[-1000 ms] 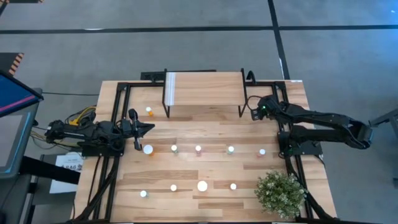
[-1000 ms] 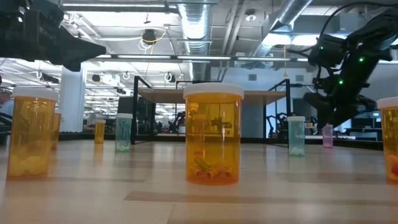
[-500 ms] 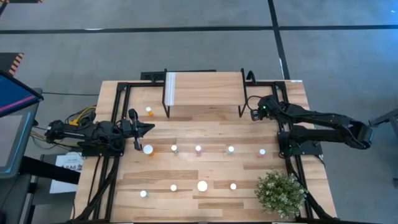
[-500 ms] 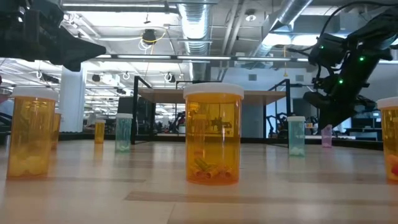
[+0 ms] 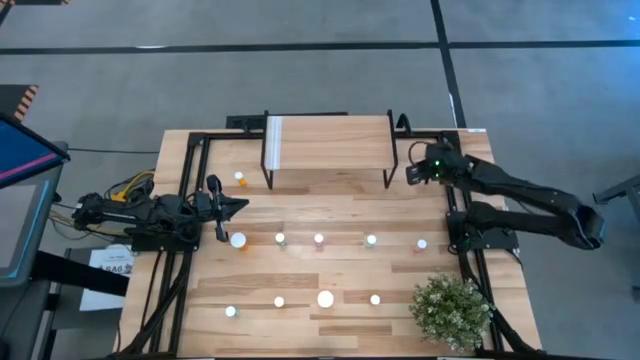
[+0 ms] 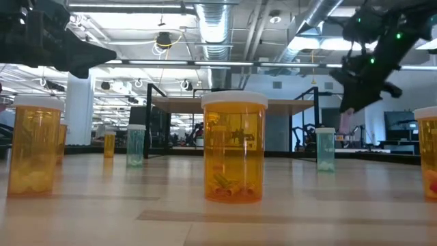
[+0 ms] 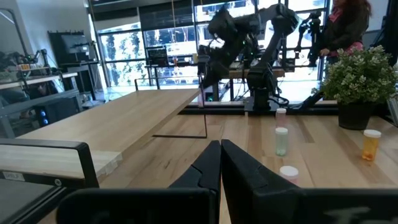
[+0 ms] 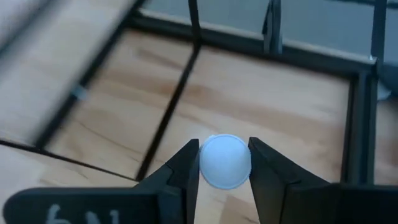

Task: Pick and place medicine bottles onto shelf by color
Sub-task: Put the top pink pill bottle on the shelf

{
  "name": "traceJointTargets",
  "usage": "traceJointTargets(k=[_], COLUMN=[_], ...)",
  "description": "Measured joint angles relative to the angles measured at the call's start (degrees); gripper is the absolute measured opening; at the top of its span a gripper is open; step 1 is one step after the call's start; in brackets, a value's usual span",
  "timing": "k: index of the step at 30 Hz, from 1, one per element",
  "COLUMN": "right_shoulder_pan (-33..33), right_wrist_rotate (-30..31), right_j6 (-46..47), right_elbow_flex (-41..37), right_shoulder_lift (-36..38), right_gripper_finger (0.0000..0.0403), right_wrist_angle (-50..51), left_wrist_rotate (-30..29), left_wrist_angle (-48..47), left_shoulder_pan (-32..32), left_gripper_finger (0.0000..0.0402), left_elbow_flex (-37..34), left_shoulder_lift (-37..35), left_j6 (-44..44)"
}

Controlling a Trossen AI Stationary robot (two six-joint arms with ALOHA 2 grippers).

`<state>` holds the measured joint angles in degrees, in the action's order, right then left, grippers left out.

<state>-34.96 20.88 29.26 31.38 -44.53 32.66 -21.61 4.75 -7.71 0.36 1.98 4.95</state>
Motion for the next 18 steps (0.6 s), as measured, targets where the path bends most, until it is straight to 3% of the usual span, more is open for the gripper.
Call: traceJointTargets(k=[8, 18], right_shoulder_pan=[-0.06, 0.00], right_wrist_rotate=[0.01, -3.21], right_j6=[-4.12, -8.12], right_elbow_flex=[10.20, 21.26], right_shoulder_lift=[-0.36, -7.38], right_gripper_finger=[0.0129, 0.0130], right_wrist_angle=[2.81, 3.12], left_wrist_rotate=[0.01, 0.01], left_wrist_angle=[0.00, 0.00], left_shoulder_pan=[-0.01, -0.01], left_gripper_finger=[0.0000, 0.0000], left_elbow_flex=[0.00, 0.01], left_shoulder_lift=[0.02, 0.01], left_j6=[0.00, 0.00])
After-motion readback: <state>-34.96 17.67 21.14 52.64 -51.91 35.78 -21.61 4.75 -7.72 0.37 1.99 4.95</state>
